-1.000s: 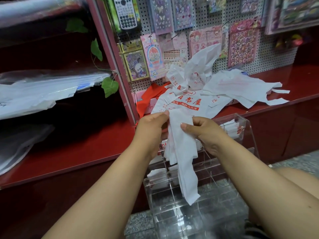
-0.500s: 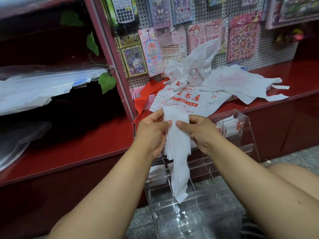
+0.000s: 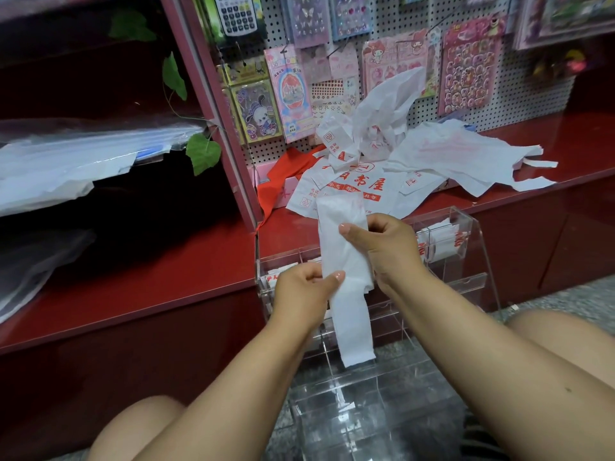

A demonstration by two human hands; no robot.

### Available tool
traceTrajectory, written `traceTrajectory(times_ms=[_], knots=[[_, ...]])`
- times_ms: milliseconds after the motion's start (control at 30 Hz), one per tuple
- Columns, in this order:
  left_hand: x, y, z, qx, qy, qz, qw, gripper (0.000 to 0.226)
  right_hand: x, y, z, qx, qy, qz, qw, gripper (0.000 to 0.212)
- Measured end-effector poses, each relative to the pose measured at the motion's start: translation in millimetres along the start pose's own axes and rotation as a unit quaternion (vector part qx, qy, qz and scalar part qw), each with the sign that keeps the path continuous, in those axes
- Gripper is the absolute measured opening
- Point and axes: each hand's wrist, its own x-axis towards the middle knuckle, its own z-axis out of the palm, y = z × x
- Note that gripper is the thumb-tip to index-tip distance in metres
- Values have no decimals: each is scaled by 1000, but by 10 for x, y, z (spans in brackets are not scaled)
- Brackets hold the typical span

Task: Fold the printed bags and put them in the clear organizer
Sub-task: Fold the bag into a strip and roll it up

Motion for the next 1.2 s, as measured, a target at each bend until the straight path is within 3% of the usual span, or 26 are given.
traceTrajectory(times_ms=[100,167,267,367,467,567,667,767,833,1000,1100,1200], knots=[[54,0,-85,-37,53,-16,998,12,31,-14,-9,31,-33,7,999,30],[111,51,-155,-69,81,-6,994,14,52,-7,-71,-39,-81,36,995,42],[160,163,-227,-112,98,15,989,13,-6,54,-119,-166,-225,66,958,26],[174,238,-250,-139,85,12,987,12,-94,117,-69,-198,-287,57,936,13],[177,251,-259,-158,69,-17,985,15,-106,151,-59,-198,-286,82,934,13],[160,219,-268,-141,53,-56,987,14,-75,204,-64,-129,-281,119,943,18],[159,152,-304,-84,41,-59,994,12,-45,206,-82,-51,-292,145,944,45],[131,87,-333,-37,27,-49,998,9,-19,199,-91,87,-287,194,934,25],[91,62,-345,-18,11,-44,999,7,-6,206,-82,163,-253,231,925,50],[25,27,-336,7,-10,-34,999,4,-62,199,-34,26,-238,200,950,14],[24,-11,-339,15,-1,-31,999,10,-66,253,-20,12,-212,169,962,19],[14,-31,-323,20,16,-32,999,20,-75,229,-15,-18,-192,96,977,38]])
